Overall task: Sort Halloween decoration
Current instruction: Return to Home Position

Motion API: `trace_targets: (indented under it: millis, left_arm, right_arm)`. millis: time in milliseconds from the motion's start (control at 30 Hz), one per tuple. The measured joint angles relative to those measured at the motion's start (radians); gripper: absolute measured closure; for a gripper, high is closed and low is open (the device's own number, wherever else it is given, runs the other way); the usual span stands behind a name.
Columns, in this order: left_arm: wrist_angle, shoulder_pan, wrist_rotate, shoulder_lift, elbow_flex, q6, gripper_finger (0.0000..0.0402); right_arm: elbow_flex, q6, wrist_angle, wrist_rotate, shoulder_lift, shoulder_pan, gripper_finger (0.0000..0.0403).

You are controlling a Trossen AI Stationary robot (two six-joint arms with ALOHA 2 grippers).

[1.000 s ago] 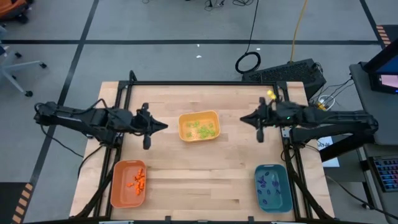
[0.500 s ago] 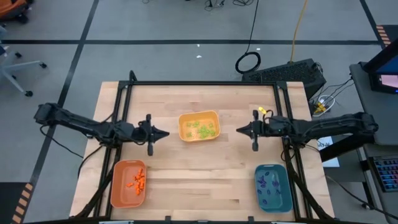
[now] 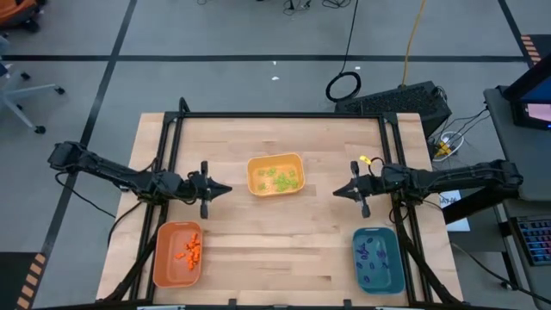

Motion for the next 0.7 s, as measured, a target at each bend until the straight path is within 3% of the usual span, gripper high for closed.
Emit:
trace_targets:
  millis: [700]
  left_arm:
    - [-0.035, 0.005, 0.007, -0.034, 0.0, 0.074, 0.0401]
  right_arm:
    - [-0.053, 0.047, 0.027, 0.026, -0.042, 0.001, 0.0403]
